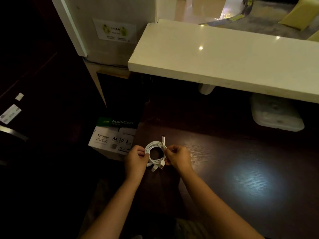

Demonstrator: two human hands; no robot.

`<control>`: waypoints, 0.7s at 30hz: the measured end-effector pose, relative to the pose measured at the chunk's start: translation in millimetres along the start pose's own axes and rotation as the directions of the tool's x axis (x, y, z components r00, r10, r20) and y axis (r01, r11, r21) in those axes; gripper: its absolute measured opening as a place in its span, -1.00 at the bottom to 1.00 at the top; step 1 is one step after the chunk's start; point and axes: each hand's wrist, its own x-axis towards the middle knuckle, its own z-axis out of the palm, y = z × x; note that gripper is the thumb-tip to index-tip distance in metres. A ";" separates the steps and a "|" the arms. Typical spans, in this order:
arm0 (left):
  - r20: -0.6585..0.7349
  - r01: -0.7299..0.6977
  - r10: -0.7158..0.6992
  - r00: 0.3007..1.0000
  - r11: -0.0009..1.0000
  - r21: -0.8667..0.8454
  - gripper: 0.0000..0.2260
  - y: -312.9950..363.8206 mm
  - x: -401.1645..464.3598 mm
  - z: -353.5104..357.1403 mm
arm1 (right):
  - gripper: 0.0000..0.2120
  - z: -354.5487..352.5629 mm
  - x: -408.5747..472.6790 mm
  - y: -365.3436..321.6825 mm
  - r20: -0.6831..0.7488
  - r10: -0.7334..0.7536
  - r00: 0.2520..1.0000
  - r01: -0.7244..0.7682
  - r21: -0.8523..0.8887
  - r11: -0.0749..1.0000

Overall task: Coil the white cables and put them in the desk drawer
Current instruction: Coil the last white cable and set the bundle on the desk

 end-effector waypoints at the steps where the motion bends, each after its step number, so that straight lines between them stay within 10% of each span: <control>1: 0.003 -0.008 0.008 1.000 1.000 0.011 -0.91 -0.5 2.0 0.4 | -0.88 0.1 0.1 0.3 0.000 0.001 1.000 -0.001 0.002 1.000; 14: 0.077 0.006 -0.008 0.997 1.000 0.023 -0.92 -6.1 2.5 2.0 | -0.84 -0.8 -1.3 6.1 -0.009 -0.075 0.997 0.072 -0.182 0.981; 21: 0.093 -0.191 0.168 0.981 0.918 0.349 -0.82 0.7 -10.0 -19.5 | -0.77 -26.4 -23.1 -4.1 0.023 -0.242 0.970 0.221 -0.496 0.840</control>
